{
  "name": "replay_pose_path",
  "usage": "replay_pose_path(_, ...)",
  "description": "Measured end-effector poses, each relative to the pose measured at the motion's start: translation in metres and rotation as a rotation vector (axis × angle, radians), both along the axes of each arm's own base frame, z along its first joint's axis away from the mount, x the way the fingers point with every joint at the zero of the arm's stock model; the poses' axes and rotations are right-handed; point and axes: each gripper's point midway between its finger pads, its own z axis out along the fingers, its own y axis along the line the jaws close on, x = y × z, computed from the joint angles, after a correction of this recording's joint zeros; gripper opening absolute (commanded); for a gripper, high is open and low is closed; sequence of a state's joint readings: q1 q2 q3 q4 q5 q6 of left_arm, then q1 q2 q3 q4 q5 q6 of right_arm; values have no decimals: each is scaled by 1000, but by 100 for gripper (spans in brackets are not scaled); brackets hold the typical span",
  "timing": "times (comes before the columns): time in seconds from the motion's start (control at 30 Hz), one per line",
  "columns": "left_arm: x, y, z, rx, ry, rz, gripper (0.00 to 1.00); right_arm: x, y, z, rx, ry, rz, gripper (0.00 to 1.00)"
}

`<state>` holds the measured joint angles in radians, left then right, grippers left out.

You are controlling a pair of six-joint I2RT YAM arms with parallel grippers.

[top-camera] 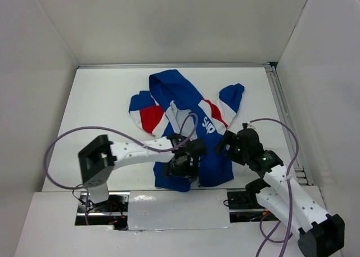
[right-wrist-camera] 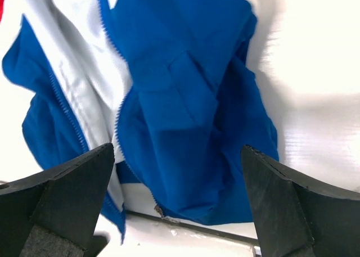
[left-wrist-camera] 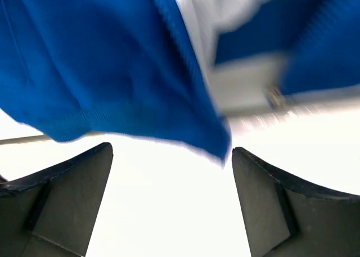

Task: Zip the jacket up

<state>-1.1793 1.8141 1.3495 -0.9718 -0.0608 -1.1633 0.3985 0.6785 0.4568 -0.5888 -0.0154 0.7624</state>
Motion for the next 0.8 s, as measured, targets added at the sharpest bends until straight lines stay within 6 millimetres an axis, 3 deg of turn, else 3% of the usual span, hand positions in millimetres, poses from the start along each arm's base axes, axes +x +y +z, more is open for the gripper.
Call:
replay_pose_path(0.13, -7, -6, 34, -196, -30, -44, 99, -2, 7, 5, 21, -20, 53, 100)
replay_pose_path(0.23, -9, -2, 46, -268, -41, -39, 99, -6, 15, 7, 23, -30, 108, 100)
replay_pose_path(0.3, -8, 7, 43, -288, -28, -16, 99, -12, 23, 7, 22, -34, 159, 100)
replay_pose_path(0.5, -13, 40, 7, -242, 47, 77, 99, -25, 44, 5, 18, -32, 256, 100)
replay_pose_path(0.63, -19, 30, 5, -232, 56, 74, 99, -26, 47, -1, 12, 1, 236, 100)
replay_pose_path(0.8, -10, 0, -2, -209, 61, 91, 99, -22, 45, 2, 27, -4, 174, 100)
